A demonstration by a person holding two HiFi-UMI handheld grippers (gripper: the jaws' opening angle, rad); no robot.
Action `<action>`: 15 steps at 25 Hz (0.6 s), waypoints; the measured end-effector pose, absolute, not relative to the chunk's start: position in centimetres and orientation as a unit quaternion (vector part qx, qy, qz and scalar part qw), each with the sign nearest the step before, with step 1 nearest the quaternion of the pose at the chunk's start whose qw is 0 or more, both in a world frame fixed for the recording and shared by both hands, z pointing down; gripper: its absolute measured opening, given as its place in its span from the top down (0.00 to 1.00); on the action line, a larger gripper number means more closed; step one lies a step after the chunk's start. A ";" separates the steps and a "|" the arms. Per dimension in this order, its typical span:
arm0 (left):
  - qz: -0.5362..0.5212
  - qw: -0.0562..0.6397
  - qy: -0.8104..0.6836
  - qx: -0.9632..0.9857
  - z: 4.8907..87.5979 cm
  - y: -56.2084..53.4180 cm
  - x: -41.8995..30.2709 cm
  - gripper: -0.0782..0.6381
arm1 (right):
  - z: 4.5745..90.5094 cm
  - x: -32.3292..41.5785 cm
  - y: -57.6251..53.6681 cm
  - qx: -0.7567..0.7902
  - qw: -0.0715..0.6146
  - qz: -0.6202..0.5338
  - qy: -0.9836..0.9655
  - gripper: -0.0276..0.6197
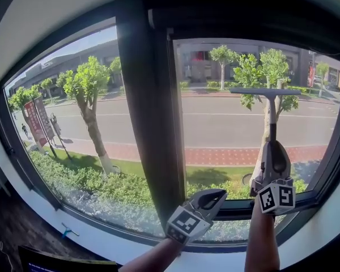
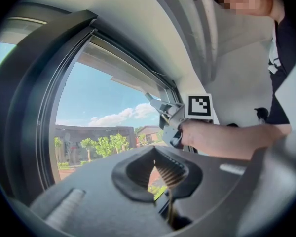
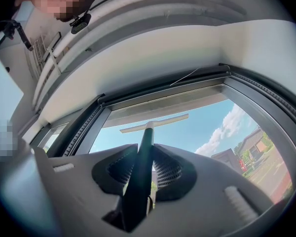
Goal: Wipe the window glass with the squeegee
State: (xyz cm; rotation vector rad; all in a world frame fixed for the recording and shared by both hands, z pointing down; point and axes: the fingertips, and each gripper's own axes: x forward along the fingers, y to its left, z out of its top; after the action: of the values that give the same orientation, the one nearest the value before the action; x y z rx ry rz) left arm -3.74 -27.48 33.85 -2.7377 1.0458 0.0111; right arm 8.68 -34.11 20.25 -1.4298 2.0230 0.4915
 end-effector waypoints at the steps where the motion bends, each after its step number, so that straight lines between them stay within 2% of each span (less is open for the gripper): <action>1: 0.003 0.104 0.356 -0.929 34.0 -27.4 -3.8 0.89 | 20.6 8.7 -34.1 -0.541 0.302 0.183 0.764 0.81; 15: -0.001 0.080 0.350 -0.933 36.5 -26.3 -4.0 0.89 | 25.8 8.8 -32.9 -0.555 0.280 0.149 0.769 0.81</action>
State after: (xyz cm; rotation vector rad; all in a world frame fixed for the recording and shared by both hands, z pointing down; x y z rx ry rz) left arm -4.00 -26.35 36.47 -2.7917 1.0453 -0.0034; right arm 8.76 -32.93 25.85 -1.4883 2.0617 0.3997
